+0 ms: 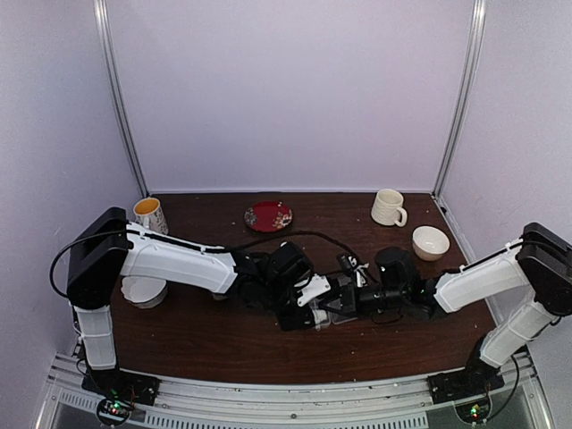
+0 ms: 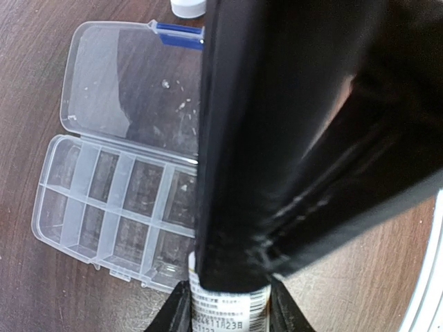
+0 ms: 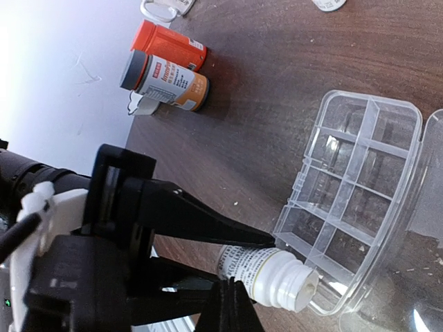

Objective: Sort the pills into containers
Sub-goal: Pour the pill into the compartment of the pill container.

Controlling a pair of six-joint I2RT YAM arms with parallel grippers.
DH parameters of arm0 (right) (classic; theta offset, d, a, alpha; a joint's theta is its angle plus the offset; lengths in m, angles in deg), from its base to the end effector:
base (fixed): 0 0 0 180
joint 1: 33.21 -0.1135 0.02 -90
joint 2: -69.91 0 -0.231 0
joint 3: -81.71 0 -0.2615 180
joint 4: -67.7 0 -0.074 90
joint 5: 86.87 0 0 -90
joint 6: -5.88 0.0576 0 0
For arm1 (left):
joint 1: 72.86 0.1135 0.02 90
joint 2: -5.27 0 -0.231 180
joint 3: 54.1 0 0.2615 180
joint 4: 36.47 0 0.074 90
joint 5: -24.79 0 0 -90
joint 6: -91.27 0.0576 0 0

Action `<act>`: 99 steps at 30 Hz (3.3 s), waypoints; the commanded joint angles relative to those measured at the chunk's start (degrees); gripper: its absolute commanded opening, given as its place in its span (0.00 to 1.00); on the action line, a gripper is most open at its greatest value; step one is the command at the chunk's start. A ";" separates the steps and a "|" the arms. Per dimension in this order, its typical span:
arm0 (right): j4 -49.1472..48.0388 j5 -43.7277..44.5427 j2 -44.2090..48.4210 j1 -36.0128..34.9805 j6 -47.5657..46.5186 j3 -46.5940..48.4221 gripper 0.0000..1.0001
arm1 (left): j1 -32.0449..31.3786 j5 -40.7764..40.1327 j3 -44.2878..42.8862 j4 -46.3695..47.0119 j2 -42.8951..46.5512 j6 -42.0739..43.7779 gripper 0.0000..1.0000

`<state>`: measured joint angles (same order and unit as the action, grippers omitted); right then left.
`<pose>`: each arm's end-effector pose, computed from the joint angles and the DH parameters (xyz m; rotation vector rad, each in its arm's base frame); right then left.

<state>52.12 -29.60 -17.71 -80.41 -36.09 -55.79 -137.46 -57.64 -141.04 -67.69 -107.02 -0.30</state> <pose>0.1820 0.2424 0.0986 -0.3912 2.3902 1.5001 0.1717 -0.3792 0.1059 1.4371 2.2425 -0.5841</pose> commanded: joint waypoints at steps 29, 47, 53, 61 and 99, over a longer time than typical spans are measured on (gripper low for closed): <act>5.16 0.47 -5.65 0.09 -1.90 1.54 0.00 | -0.37 1.12 -1.21 0.52 -1.64 0.48 0.00; -9.46 -0.10 0.64 0.67 2.62 -4.87 0.00 | -0.36 0.95 -0.67 1.36 -1.26 0.51 0.00; -7.56 2.23 4.36 0.85 0.77 -5.79 0.00 | -0.39 0.31 -0.18 3.03 -0.25 0.46 0.00; -5.85 3.15 6.74 1.21 -0.26 -5.94 0.00 | -0.36 0.30 1.71 4.18 1.92 0.27 0.00; -5.21 -1.31 -5.50 -4.88 0.01 3.70 0.00 | -0.04 -2.18 9.60 5.49 6.82 -1.59 0.00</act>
<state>46.09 -30.17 -20.51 -84.10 -35.83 -54.52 -137.57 -59.02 -132.23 -62.71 -101.31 -1.32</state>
